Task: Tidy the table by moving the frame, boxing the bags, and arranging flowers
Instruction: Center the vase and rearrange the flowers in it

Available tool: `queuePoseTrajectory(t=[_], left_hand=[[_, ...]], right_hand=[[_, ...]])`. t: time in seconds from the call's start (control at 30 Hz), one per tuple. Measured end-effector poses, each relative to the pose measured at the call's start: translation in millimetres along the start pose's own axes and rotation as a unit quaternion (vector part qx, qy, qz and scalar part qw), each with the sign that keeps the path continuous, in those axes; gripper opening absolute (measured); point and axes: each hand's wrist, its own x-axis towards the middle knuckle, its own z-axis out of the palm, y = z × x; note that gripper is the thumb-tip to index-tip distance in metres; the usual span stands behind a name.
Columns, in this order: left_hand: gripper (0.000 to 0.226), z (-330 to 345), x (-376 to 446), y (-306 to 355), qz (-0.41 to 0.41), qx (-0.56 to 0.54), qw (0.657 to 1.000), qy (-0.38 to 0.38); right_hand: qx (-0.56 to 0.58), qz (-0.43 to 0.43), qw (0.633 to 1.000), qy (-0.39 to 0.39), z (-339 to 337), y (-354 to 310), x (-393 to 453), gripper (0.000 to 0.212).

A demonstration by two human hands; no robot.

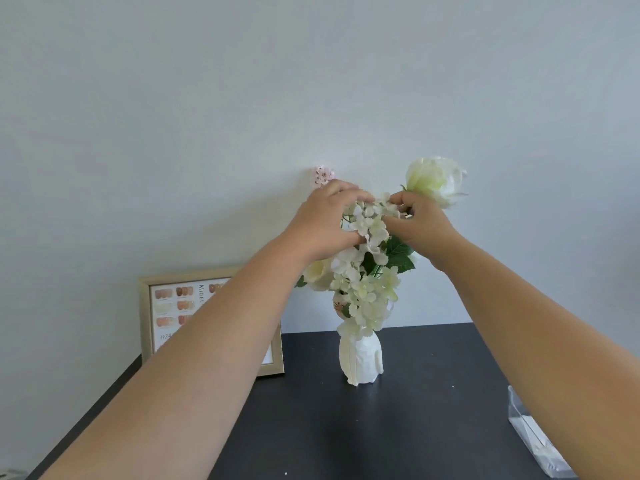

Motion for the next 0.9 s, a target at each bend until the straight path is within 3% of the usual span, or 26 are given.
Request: queuePoseTrajectory(t=[0.13,0.23,0.37,0.57,0.9], left_hand=[[0.023,4,-2,-6,-0.021,-0.008,1.000,-0.009],[0.004,4,-8,-10,-0.040,-0.006,0.999,-0.013],[0.011,7,-12,-11,-0.092,0.005,0.993,-0.068],[0.007,8,-12,-12,-0.123,-0.030,0.989,-0.074],[0.007,12,-21,-19,-0.121,-0.097,0.987,-0.052]], right_hand=[[0.070,0.015,0.995,-0.062,-12,0,-8,0.024],[0.110,0.010,0.994,-0.023,-20,2,-7,0.028],[0.030,-0.035,0.998,0.053,-23,4,-4,0.041],[-0.119,-0.082,0.989,-0.014,-10,5,-6,0.040],[-0.270,-0.054,0.957,-0.090,8,26,-14,0.035]])
